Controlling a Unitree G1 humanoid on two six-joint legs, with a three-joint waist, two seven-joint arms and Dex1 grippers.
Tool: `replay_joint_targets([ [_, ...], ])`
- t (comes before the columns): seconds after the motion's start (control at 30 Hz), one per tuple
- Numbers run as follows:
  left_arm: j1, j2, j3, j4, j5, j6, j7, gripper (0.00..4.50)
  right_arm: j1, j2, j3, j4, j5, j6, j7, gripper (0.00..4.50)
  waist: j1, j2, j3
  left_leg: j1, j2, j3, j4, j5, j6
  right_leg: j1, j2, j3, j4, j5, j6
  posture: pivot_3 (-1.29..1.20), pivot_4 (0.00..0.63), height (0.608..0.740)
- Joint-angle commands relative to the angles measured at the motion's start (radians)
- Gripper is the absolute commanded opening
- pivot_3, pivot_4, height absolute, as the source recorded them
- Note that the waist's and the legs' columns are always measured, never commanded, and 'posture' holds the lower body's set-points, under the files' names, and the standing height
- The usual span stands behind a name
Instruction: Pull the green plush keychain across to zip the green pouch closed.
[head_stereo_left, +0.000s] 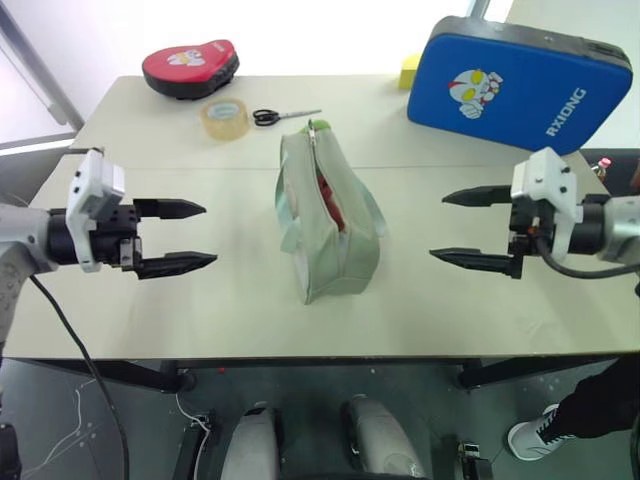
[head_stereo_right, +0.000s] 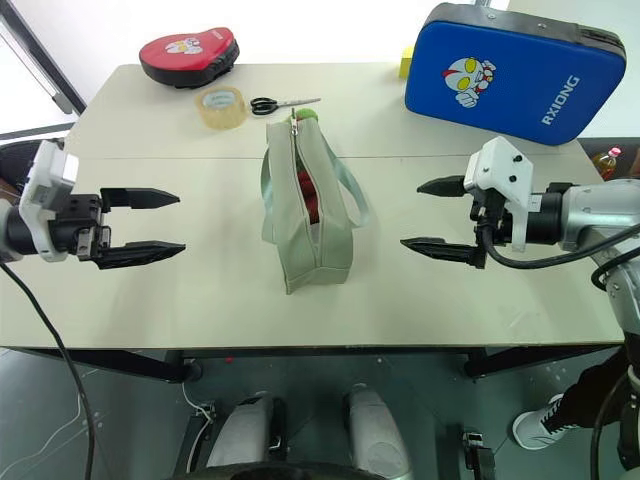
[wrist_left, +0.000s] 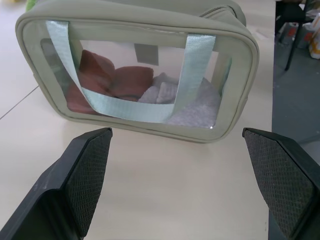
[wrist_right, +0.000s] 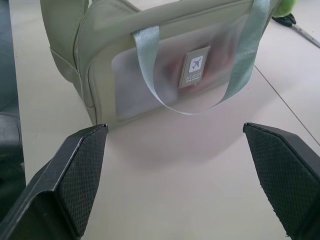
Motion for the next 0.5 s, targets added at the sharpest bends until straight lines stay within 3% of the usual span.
replay_joint_targets([
  [0.03, -0.016, 0.011, 0.042, -0.009, -0.011, 0.009, 0.026, 4.46, -0.032, 0.001, -0.021, 0.000, 0.010, -0.010, -0.003, 4.50, 0.000, 0.000, 0.000, 0.000, 0.000, 0.000, 0.000, 0.000, 0.000, 0.000, 0.000, 0.000, 0.000, 0.000, 0.000, 0.00, 0.150, 0.737],
  [0.5, 0.006, 0.017, 0.049, -0.015, -0.006, -0.003, 0.020, 4.46, -0.060, 0.008, -0.013, 0.015, 0.003, -0.007, -0.004, 4.50, 0.000, 0.000, 0.000, 0.000, 0.000, 0.000, 0.000, 0.000, 0.000, 0.000, 0.000, 0.000, 0.000, 0.000, 0.000, 0.00, 0.150, 0.737],
])
